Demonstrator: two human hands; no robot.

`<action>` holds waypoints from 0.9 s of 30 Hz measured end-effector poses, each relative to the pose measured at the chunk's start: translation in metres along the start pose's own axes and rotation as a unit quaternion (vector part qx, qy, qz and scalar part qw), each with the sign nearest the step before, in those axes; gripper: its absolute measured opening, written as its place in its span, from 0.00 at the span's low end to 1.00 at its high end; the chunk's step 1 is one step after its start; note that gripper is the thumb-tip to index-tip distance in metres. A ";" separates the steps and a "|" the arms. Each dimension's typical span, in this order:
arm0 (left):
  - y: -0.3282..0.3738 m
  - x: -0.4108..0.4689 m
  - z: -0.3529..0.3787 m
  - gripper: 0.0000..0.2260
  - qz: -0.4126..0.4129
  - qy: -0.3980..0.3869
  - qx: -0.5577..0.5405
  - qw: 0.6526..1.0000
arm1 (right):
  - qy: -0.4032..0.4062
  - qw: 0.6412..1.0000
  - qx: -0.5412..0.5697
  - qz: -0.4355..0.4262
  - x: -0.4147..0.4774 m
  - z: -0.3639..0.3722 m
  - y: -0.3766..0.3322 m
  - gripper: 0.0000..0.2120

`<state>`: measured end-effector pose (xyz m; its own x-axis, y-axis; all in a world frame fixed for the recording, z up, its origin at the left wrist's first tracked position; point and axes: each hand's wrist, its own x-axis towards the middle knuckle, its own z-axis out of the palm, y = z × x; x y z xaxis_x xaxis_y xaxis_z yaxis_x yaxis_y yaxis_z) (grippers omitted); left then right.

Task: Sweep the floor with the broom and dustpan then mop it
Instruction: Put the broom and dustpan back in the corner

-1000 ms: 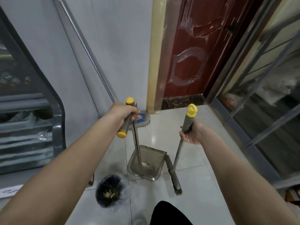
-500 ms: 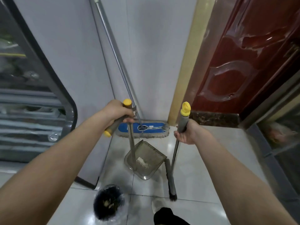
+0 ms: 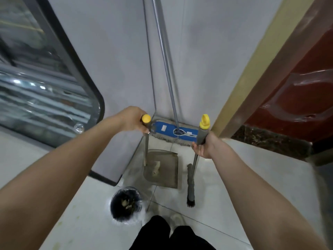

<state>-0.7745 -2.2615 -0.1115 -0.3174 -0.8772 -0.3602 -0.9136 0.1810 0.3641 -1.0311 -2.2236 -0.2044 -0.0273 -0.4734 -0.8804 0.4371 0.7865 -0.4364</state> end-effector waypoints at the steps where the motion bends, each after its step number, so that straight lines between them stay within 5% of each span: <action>1: -0.007 0.004 0.002 0.12 0.006 -0.009 0.017 1.000 | 0.000 1.000 -0.002 0.000 0.005 0.006 -0.001 0.22; 6: -0.045 0.017 0.005 0.14 0.020 -0.054 0.090 0.994 | 0.007 1.000 0.003 -0.003 0.020 0.042 0.004 0.21; 12: -0.095 0.022 0.003 0.17 0.013 -0.074 0.055 0.996 | 0.022 1.000 -0.008 0.008 0.037 0.089 0.017 0.24; 27: -0.164 0.042 0.017 0.15 0.011 -0.057 0.099 0.993 | 0.000 0.998 0.020 0.058 0.080 0.170 0.038 0.25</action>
<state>-0.6424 -2.3204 -0.2010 -0.3549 -0.8184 -0.4519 -0.9343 0.2936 0.2021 -0.8637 -2.2995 -0.2598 0.0244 -0.3802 -0.9246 0.4726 0.8194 -0.3244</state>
